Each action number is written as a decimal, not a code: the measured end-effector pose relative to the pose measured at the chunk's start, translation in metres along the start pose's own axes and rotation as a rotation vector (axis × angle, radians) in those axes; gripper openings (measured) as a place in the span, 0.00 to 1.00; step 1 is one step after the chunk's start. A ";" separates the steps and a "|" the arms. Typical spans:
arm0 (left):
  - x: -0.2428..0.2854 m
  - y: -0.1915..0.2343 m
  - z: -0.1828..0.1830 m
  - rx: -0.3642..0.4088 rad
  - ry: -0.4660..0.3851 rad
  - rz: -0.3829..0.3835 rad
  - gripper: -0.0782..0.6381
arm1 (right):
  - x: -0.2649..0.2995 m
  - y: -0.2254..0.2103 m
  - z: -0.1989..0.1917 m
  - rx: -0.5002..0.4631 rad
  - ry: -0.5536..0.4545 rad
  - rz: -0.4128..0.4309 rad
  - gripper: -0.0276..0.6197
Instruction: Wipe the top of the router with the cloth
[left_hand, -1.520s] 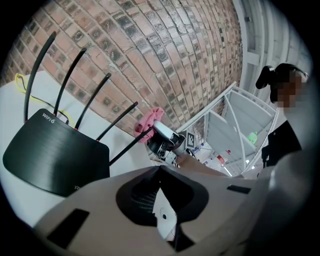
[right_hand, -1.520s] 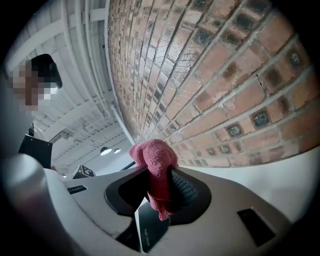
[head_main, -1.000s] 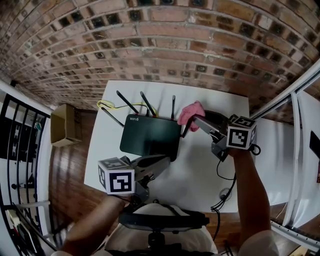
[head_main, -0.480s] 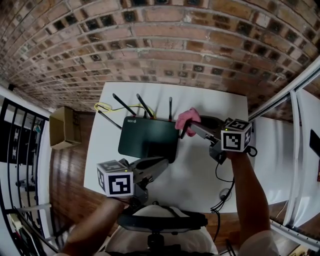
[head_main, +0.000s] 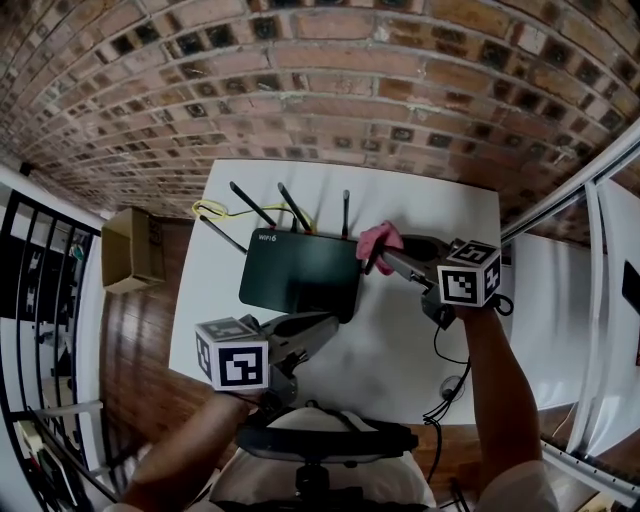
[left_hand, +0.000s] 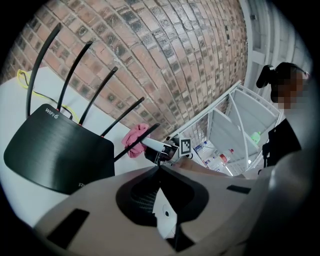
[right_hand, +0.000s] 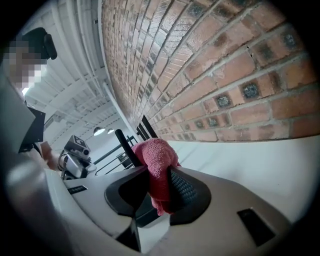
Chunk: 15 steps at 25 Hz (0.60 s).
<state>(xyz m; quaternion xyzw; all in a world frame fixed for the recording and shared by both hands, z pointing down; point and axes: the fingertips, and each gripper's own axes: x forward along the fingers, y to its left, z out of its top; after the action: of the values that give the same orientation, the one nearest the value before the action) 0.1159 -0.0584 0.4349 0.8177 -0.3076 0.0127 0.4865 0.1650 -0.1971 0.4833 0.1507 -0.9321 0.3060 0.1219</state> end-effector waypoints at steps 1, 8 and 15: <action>0.000 0.000 0.000 0.001 -0.002 -0.002 0.14 | 0.001 0.000 -0.001 -0.012 0.007 -0.006 0.24; -0.007 0.001 -0.008 -0.018 -0.006 0.007 0.14 | 0.005 0.000 -0.012 -0.152 0.084 -0.068 0.24; -0.013 -0.001 -0.012 -0.013 -0.008 0.015 0.14 | 0.005 0.002 -0.020 -0.336 0.169 -0.136 0.24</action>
<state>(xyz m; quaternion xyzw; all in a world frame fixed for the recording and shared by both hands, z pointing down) 0.1091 -0.0418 0.4367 0.8122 -0.3158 0.0112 0.4904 0.1629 -0.1845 0.4998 0.1648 -0.9441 0.1487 0.2436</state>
